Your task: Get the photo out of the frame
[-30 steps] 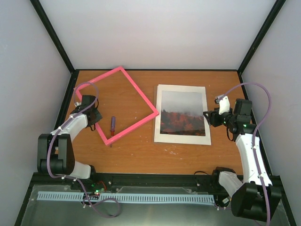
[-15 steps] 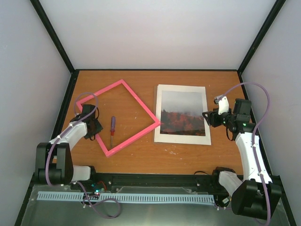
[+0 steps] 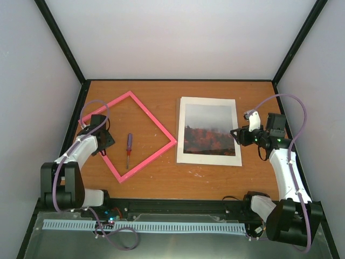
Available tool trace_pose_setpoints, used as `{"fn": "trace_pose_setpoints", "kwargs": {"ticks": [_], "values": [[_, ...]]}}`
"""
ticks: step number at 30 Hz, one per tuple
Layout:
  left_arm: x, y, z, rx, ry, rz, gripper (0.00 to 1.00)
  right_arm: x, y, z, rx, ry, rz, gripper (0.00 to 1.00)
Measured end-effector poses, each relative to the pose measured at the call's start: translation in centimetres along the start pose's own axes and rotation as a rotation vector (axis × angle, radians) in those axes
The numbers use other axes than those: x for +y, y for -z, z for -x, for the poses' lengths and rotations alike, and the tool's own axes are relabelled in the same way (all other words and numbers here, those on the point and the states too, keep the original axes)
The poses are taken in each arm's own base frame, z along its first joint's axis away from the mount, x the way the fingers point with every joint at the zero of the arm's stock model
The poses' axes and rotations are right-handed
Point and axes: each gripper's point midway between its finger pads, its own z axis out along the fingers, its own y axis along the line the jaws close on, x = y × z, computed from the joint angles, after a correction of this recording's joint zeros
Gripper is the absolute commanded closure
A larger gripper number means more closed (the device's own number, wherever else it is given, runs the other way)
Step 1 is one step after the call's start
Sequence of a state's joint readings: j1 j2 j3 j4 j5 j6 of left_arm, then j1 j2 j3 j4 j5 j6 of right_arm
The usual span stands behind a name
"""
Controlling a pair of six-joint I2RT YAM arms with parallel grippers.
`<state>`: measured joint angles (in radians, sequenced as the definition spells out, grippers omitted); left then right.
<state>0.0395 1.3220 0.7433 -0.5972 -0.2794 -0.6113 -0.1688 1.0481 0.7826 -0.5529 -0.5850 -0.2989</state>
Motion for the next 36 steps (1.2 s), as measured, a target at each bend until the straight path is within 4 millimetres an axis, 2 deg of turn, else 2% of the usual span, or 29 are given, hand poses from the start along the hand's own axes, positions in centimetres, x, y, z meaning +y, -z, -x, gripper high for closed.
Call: {"fn": "trace_pose_setpoints", "kwargs": {"ticks": [4,7,9,11,14,16,19,22,24,28,31,36], "values": [[-0.8,-0.5,-0.2,0.031,-0.035,-0.023,0.32,0.0,0.0,-0.1,0.004,-0.002,0.000,0.35],[-2.2,0.2,0.0,0.024,-0.070,-0.073,0.40,0.0,0.0,-0.1,0.003,-0.002,0.000,0.35],[-5.0,1.6,0.3,-0.025,-0.144,-0.170,0.42,0.0,0.0,-0.1,0.004,-0.002,0.000,0.35],[-9.1,4.2,-0.1,-0.074,-0.241,-0.337,0.43,0.0,0.0,-0.1,0.004,0.000,-0.001,0.36],[-15.0,9.0,-1.3,-0.132,-0.373,-0.621,0.42,0.0,0.0,-0.1,0.004,0.005,-0.001,0.35],[-18.0,10.9,-2.5,-0.148,-0.452,-0.743,0.41,0.0,0.0,-0.1,0.005,0.009,-0.001,0.35],[-21.2,11.0,-4.9,-0.123,-0.561,-0.801,0.40,0.0,0.0,-0.1,0.005,0.015,0.001,0.35],[-24.7,9.6,-9.0,-0.067,-0.714,-0.799,0.39,0.0,0.0,-0.2,0.010,0.019,0.003,0.35],[-25.8,8.3,-11.7,-0.035,-0.805,-0.777,0.39,0.0,0.0,-0.3,0.013,0.021,0.003,0.35],[-26.1,6.6,-15.7,0.014,-0.933,-0.745,0.39,0.1,-0.1,-0.4,0.016,0.023,0.005,0.35],[-26.3,6.6,-16.5,0.021,-0.962,-0.753,0.44,0.1,-0.1,-0.4,0.018,0.022,0.005,0.35],[-25.7,6.3,-17.0,0.043,-0.943,-0.745,0.63,0.0,-0.2,-0.5,0.023,0.022,0.007,0.35]]}}
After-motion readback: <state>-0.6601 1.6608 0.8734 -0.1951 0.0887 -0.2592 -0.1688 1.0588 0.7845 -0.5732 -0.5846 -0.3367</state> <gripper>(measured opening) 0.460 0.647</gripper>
